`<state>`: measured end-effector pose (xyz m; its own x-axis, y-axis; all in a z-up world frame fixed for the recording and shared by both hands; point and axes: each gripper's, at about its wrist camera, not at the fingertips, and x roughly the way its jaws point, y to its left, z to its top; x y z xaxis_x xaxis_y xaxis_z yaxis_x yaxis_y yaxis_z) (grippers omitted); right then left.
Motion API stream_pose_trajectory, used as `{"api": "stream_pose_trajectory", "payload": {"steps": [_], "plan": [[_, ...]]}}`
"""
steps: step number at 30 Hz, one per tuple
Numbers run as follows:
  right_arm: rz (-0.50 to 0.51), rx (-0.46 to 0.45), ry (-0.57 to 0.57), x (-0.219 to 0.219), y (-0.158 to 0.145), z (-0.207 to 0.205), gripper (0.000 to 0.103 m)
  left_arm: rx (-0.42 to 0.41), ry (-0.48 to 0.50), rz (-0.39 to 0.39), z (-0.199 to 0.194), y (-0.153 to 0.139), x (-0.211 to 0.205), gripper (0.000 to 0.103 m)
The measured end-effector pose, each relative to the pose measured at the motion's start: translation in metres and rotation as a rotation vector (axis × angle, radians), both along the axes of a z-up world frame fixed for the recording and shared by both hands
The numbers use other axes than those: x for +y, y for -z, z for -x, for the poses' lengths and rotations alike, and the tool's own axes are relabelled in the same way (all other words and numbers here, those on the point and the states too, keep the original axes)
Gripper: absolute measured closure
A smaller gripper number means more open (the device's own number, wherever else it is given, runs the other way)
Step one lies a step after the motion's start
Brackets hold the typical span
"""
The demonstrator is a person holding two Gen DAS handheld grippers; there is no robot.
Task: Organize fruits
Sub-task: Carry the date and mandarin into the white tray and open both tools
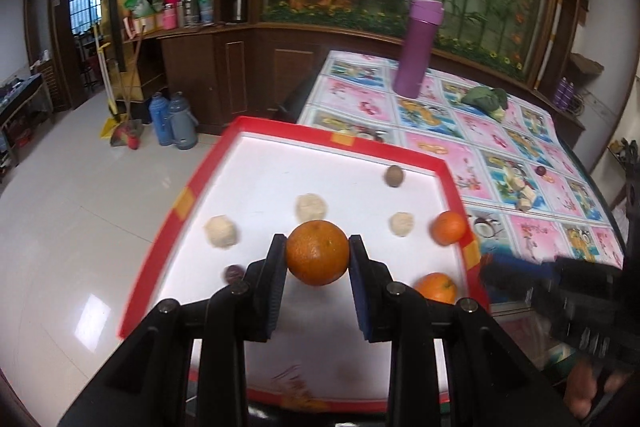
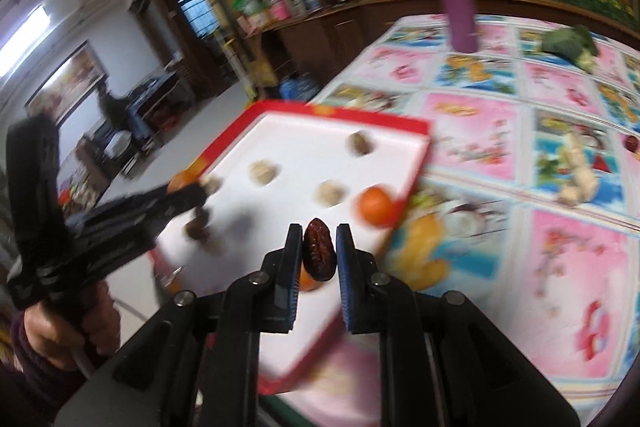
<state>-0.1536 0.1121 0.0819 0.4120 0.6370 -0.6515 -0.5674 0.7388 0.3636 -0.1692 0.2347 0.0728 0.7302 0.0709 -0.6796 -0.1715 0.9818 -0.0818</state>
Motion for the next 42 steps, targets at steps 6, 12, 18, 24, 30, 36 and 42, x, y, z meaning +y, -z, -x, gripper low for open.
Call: {"api": "stream_pose_trajectory", "payload": {"steps": [6, 12, 18, 24, 30, 36, 42], "plan": [[0.043, -0.014, -0.13, 0.039, 0.01, 0.033, 0.084, 0.026, -0.022, 0.003, 0.008, 0.011, 0.009, 0.074], [0.073, 0.012, -0.149, 0.047, 0.024, 0.035, 0.084, 0.048, -0.01, 0.008, 0.007, 0.019, 0.006, 0.074], [0.084, 0.028, -0.151, 0.051, 0.031, 0.032, 0.084, 0.072, -0.003, -0.002, 0.005, 0.023, 0.004, 0.073], [0.111, 0.027, -0.149, 0.058, 0.039, 0.027, 0.084, 0.095, -0.024, -0.016, 0.004, 0.027, 0.005, 0.072], [0.116, 0.068, -0.14, 0.054, 0.04, 0.017, 0.084, 0.1, -0.041, -0.021, 0.005, 0.023, 0.007, 0.061], [0.016, 0.066, -0.103, 0.029, 0.025, 0.008, 0.083, 0.081, -0.05, -0.034, 0.006, 0.014, 0.003, 0.054], [-0.009, 0.057, -0.012, -0.006, 0.019, -0.005, 0.083, 0.079, -0.018, -0.047, 0.002, 0.011, -0.014, 0.052]]}}
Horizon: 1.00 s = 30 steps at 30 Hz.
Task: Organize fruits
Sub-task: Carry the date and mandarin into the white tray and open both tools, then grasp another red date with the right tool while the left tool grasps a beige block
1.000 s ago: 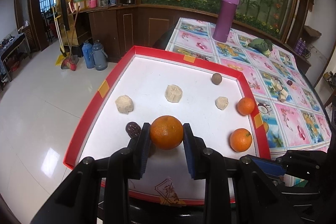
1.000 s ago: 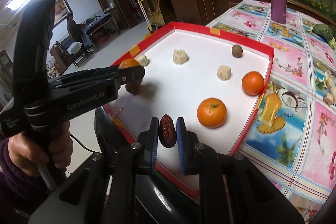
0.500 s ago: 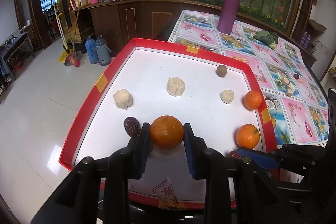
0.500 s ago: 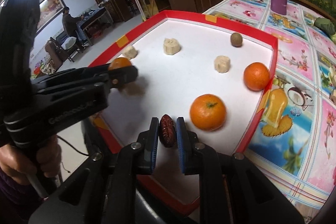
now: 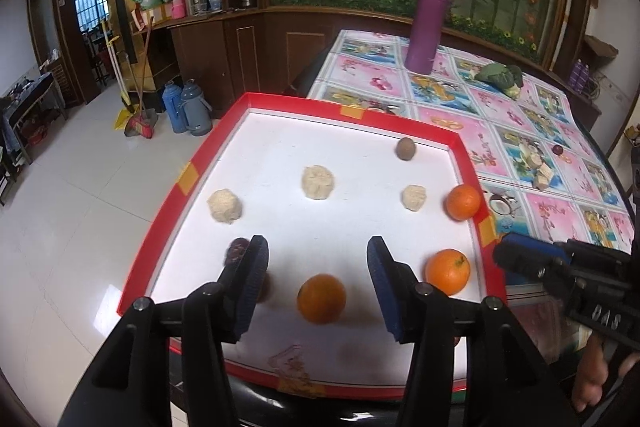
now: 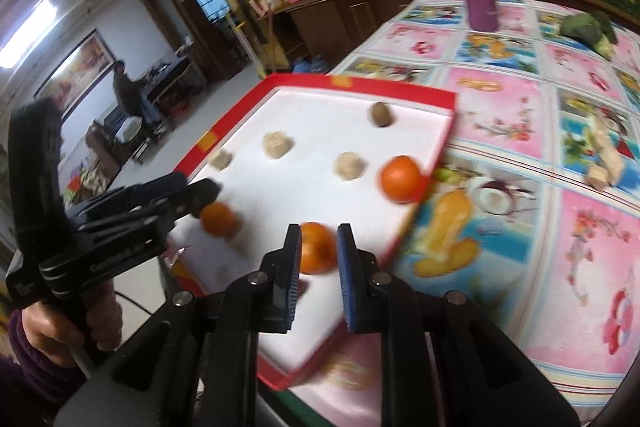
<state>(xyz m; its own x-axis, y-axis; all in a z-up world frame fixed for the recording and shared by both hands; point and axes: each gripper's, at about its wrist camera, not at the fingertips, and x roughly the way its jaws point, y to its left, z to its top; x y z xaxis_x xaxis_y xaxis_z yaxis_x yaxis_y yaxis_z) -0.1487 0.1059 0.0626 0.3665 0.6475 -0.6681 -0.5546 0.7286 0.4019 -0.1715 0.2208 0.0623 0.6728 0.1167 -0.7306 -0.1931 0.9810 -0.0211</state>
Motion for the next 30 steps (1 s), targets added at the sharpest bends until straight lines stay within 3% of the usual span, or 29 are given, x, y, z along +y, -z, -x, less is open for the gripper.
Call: {"api": "stream_pose_trajectory", "payload": {"steps": [11, 18, 23, 30], "plan": [[-0.015, 0.0, 0.241, -0.098, 0.001, -0.032, 0.083, 0.001, 0.061, -0.009, -0.006, -0.009, -0.031, 0.049], [0.006, 0.002, 0.444, -0.179, 0.004, -0.057, 0.083, -0.031, 0.221, -0.02, -0.03, -0.027, -0.089, 0.048], [-0.038, 0.049, 0.458, -0.2, 0.006, -0.073, 0.083, -0.033, 0.302, 0.003, -0.046, -0.03, -0.129, 0.048], [-0.01, 0.036, 0.474, -0.208, 0.005, -0.1, 0.083, 0.013, 0.355, 0.017, -0.082, -0.017, -0.165, 0.048]]}}
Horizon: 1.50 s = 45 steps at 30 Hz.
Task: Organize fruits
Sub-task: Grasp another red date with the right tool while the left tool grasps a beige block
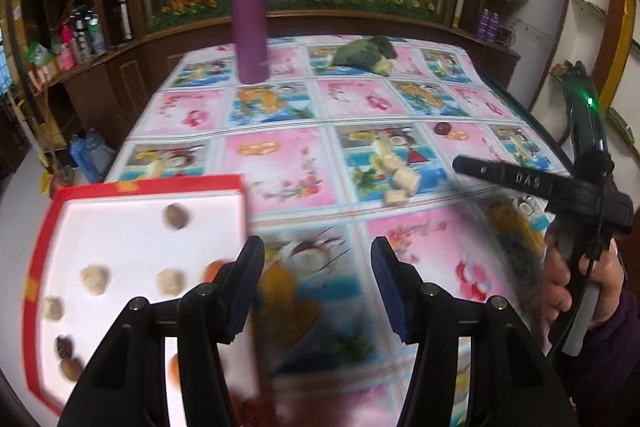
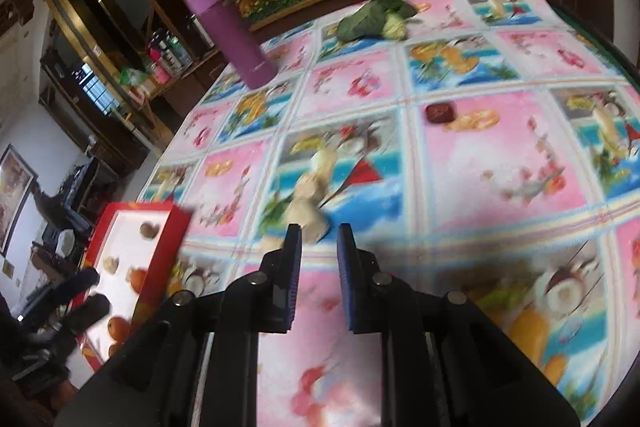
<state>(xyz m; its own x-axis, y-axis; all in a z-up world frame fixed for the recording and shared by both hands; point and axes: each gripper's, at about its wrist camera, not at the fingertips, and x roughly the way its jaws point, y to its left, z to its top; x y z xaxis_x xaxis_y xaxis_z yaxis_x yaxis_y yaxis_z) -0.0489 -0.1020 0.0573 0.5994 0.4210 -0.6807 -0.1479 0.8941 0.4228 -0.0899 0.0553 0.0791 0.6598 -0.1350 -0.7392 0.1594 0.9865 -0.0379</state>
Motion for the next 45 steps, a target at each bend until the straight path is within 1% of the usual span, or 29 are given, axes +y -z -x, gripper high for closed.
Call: {"api": "stream_pose_trajectory", "payload": {"steps": [2, 4, 5, 6, 7, 9, 10, 12, 14, 16, 19, 22, 24, 27, 28, 29, 31, 32, 40, 45], "plan": [[0.016, -0.011, 0.039, -0.015, -0.003, -0.007, 0.083, 0.017, 0.016, 0.005, -0.015, 0.004, -0.012, 0.048], [0.02, -0.01, 0.076, -0.034, -0.003, -0.02, 0.083, 0.022, 0.054, 0.027, -0.032, 0.009, -0.028, 0.048], [0.021, -0.006, 0.092, -0.044, -0.002, -0.027, 0.083, 0.032, 0.055, 0.022, -0.041, 0.013, -0.035, 0.048], [0.022, 0.001, 0.113, -0.053, -0.001, -0.036, 0.081, 0.036, 0.059, 0.027, -0.046, 0.015, -0.04, 0.048], [0.023, 0.011, 0.124, -0.06, 0.001, -0.043, 0.077, 0.036, 0.076, 0.047, -0.052, 0.017, -0.046, 0.048], [0.026, 0.029, 0.131, -0.066, 0.006, -0.057, 0.047, 0.052, 0.088, 0.052, -0.063, 0.023, -0.057, 0.047], [0.03, 0.025, 0.138, -0.067, 0.008, -0.061, 0.044, 0.065, 0.089, 0.052, -0.068, 0.027, -0.061, 0.047], [0.048, -0.002, 0.149, -0.064, 0.009, -0.07, 0.044, 0.067, 0.09, 0.054, -0.076, 0.031, -0.068, 0.047], [0.063, -0.009, 0.153, -0.062, 0.009, -0.079, 0.044, 0.059, 0.087, 0.03, -0.083, 0.037, -0.075, 0.048], [0.066, -0.02, 0.146, -0.06, 0.009, -0.087, 0.044, 0.083, 0.097, 0.015, -0.089, 0.045, -0.08, 0.048], [0.112, -0.022, 0.145, -0.052, 0.013, -0.098, 0.044, 0.091, 0.121, 0.034, -0.091, 0.051, -0.085, 0.048], [0.114, -0.012, 0.145, -0.051, 0.017, -0.103, 0.044, 0.086, 0.137, 0.045, -0.094, 0.055, -0.09, 0.048], [0.105, -0.007, 0.147, -0.052, 0.02, -0.104, 0.044, 0.112, 0.151, 0.075, -0.097, 0.062, -0.091, 0.048], [0.098, -0.011, 0.139, -0.053, 0.021, -0.103, 0.044, 0.102, 0.167, 0.063, -0.094, 0.066, -0.092, 0.05], [0.094, -0.01, 0.133, -0.053, 0.022, -0.104, 0.044, 0.104, 0.176, 0.083, -0.092, 0.065, -0.09, 0.055], [0.091, -0.008, 0.13, -0.053, 0.022, -0.104, 0.044, 0.107, 0.181, 0.099, -0.091, 0.065, -0.089, 0.066], [0.089, -0.002, 0.126, -0.052, 0.024, -0.105, 0.044, 0.102, 0.184, 0.112, -0.09, 0.064, -0.087, 0.076], [0.087, 0.0, 0.125, -0.052, 0.024, -0.105, 0.044, 0.1, 0.185, 0.118, -0.09, 0.064, -0.086, 0.077], [0.081, 0.002, 0.125, -0.054, 0.026, -0.105, 0.044, 0.106, 0.208, 0.146, -0.072, 0.063, -0.082, 0.077], [0.091, 0.005, 0.109, -0.052, 0.026, -0.105, 0.044, 0.079, 0.212, 0.156, -0.058, 0.052, -0.075, 0.077]]}}
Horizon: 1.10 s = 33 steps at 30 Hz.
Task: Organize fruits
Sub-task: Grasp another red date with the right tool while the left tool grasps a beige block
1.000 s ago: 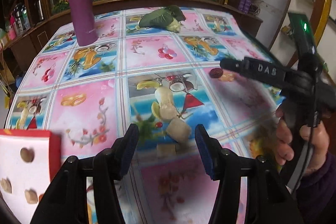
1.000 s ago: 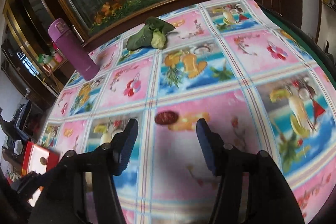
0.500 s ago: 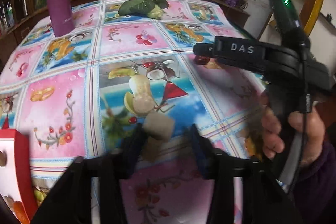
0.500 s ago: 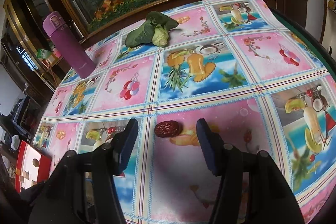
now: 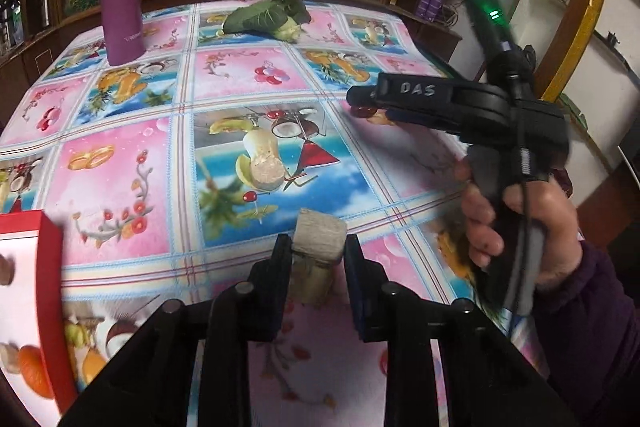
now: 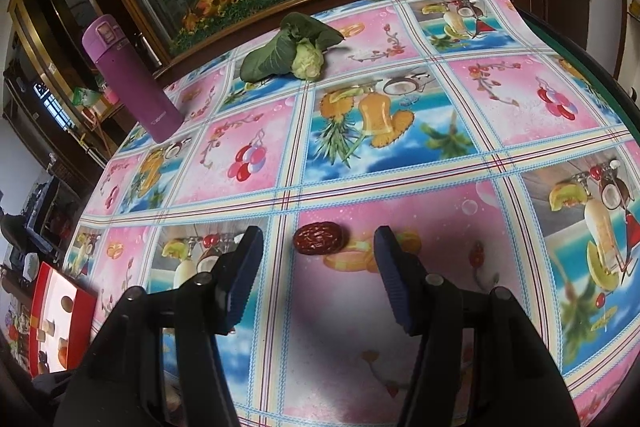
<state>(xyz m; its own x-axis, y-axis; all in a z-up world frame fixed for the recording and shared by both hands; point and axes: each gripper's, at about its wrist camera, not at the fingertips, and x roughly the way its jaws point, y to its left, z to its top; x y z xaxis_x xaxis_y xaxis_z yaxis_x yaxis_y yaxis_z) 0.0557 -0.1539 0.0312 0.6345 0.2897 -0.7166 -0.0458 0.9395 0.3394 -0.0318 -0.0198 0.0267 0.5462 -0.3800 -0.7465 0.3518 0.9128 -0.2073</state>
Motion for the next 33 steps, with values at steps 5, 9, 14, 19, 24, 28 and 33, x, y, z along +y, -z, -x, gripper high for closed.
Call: {"api": "stream_pose_trajectory", "payload": {"steps": [5, 9, 14, 19, 24, 28, 33], "plan": [[0.025, 0.003, -0.002, 0.004, 0.001, -0.001, 0.044, -0.017, 0.026, -0.031, 0.004, -0.002, -0.003, 0.077], [0.047, 0.001, -0.01, 0.007, 0.001, -0.001, 0.044, 0.012, 0.02, -0.047, -0.002, 0.004, -0.003, 0.077], [0.133, 0.006, -0.018, 0.017, 0.001, 0.001, 0.045, 0.024, 0.009, -0.046, -0.007, 0.005, -0.002, 0.075], [0.227, 0.013, 0.008, 0.023, 0.001, 0.001, 0.063, 0.015, 0.011, -0.065, -0.011, 0.004, -0.009, 0.073], [0.209, 0.014, 0.019, 0.014, 0.002, 0.0, 0.074, 0.005, 0.002, -0.08, -0.016, 0.004, -0.016, 0.066], [0.189, 0.013, 0.02, 0.012, 0.001, 0.0, 0.074, 0.012, 0.008, -0.088, -0.02, 0.006, -0.021, 0.062], [0.099, -0.002, 0.045, -0.004, -0.008, 0.004, 0.074, 0.017, 0.018, -0.088, -0.019, 0.011, -0.028, 0.065]]}}
